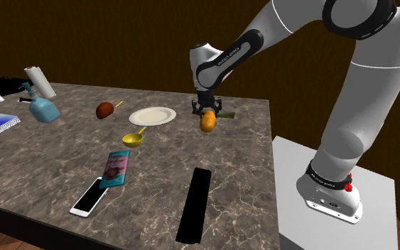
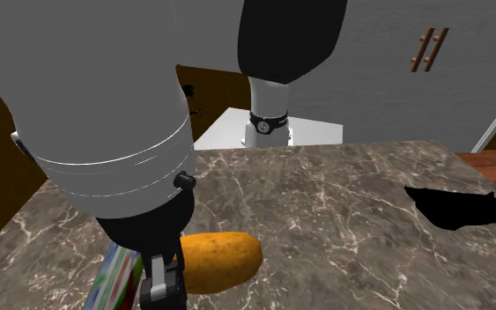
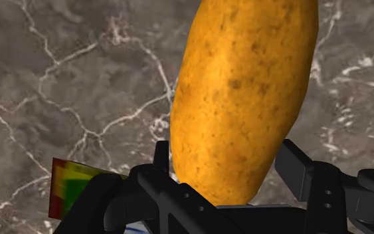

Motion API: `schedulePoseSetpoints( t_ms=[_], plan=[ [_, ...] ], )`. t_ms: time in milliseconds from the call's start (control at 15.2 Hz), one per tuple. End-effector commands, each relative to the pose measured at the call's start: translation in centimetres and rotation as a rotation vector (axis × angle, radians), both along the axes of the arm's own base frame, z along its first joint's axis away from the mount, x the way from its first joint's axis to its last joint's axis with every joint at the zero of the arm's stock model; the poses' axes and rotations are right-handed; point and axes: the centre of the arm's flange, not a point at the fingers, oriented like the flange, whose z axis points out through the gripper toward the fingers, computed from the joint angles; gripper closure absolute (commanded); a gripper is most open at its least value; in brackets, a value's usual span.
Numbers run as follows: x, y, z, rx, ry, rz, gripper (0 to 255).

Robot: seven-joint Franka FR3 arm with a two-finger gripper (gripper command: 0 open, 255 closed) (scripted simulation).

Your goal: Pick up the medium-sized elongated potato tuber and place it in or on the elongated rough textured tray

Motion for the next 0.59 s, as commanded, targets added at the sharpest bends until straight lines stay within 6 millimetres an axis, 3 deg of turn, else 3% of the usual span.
schedulePoseSetpoints(
  t_ms=[0, 528],
  plan=[
    [-0.1, 0.1, -0.1, 0.000, 0.002, 0.001, 255],
    [-0.1, 0.1, 4.2, 0.000, 0.002, 0.001, 255]
  ],
)
